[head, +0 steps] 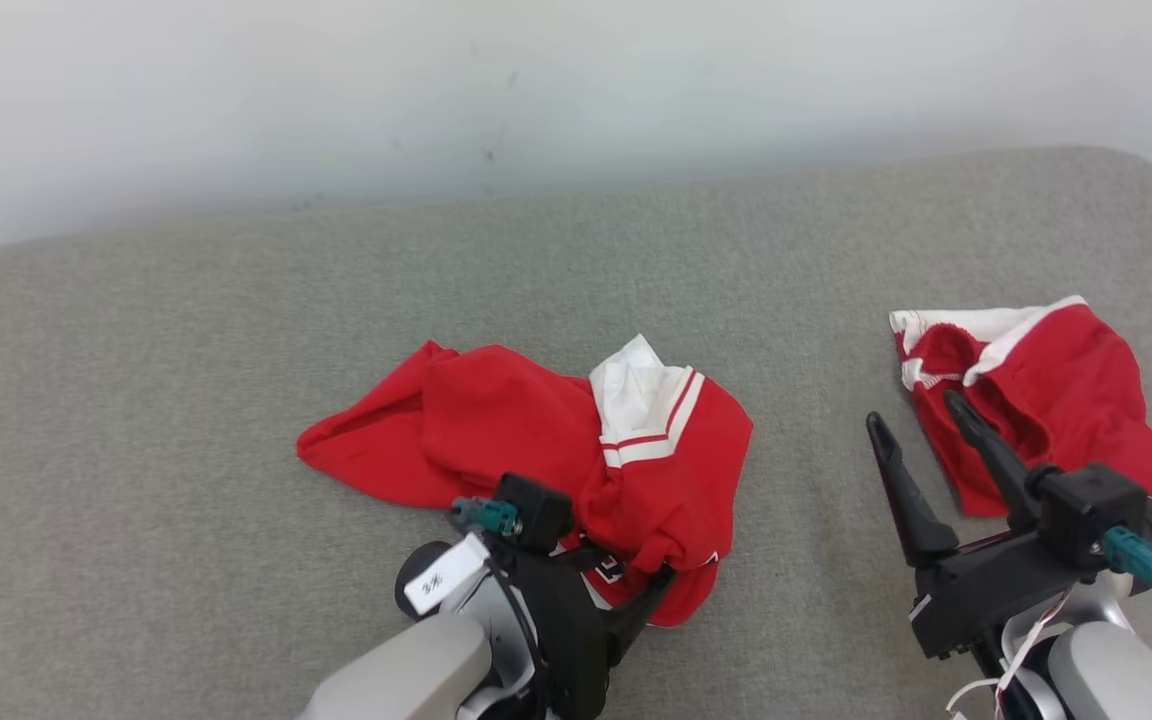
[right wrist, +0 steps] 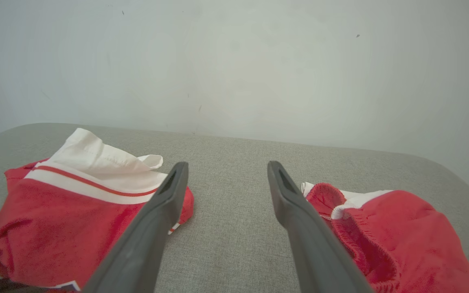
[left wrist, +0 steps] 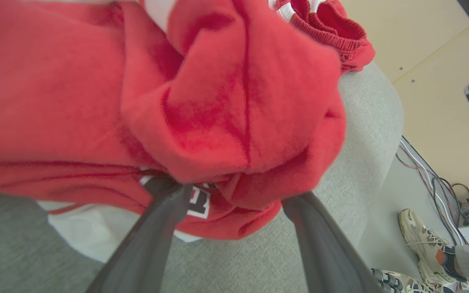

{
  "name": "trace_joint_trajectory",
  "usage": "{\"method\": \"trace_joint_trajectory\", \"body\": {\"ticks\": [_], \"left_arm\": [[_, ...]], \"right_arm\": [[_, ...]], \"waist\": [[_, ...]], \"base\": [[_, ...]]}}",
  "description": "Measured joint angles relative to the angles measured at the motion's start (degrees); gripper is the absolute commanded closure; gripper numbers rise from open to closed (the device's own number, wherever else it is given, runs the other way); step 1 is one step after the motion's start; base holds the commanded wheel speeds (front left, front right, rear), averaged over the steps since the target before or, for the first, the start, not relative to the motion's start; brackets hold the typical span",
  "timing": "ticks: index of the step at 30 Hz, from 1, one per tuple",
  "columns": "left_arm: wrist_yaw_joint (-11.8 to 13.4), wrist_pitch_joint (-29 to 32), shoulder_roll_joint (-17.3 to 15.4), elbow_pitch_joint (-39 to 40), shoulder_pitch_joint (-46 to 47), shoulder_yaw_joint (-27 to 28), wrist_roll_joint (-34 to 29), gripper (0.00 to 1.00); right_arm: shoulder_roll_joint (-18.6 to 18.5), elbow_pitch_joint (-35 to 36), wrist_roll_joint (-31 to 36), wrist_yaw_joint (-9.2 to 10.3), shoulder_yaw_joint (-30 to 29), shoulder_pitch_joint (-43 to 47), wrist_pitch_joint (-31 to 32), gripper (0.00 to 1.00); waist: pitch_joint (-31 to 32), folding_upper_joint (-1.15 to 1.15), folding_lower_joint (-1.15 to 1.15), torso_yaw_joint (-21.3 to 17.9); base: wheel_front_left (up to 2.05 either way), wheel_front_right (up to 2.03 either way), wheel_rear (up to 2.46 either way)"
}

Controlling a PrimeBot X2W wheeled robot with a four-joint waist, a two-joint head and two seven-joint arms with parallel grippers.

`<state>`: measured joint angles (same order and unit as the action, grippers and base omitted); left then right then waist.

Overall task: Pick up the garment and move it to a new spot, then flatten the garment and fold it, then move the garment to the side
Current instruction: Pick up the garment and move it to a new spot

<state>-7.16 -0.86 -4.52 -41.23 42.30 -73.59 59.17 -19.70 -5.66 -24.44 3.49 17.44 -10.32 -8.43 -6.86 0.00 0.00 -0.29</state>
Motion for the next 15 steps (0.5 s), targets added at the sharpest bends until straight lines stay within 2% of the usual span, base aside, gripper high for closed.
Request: {"method": "trace_joint_trajectory", "body": {"ticks": [3, 9, 12, 15], "left_arm": [[0.26, -2.79, -0.07, -0.16, -1.21, 0.01, -1.72, 0.00], [5.22, -9.49, -1.18, 0.27, -2.37, 0.98, -4.33, 0.00], [7.78, -12.59, -3.08, 1.32, -3.96, 2.25, -4.72, 0.00], [10.36, -12.88, -5.14, 2.32, -6.34, 2.97, -5.14, 0.00]], "right_arm": [[-0.07, -1.10, -1.07, -0.71, -0.73, -0.53, 0.02, 0.00], [-0.03, -4.86, -3.50, -2.09, -1.36, -1.90, 0.79, 0.00], [0.55, -7.61, -4.11, -3.02, -0.96, -3.85, 1.89, 0.00], [1.40, -10.14, -5.32, -3.61, -0.60, -4.88, 3.03, 0.00]], "waist": [[0.88, 0.00, 0.00, 0.81], [2.65, 0.00, 0.00, 3.33], [3.81, 0.00, 0.00, 4.54], [5.03, 0.00, 0.00, 5.63]], "base": [[0.00, 0.00, 0.00], [0.00, 0.00, 0.00], [0.00, 0.00, 0.00], [0.00, 0.00, 0.00]]}}
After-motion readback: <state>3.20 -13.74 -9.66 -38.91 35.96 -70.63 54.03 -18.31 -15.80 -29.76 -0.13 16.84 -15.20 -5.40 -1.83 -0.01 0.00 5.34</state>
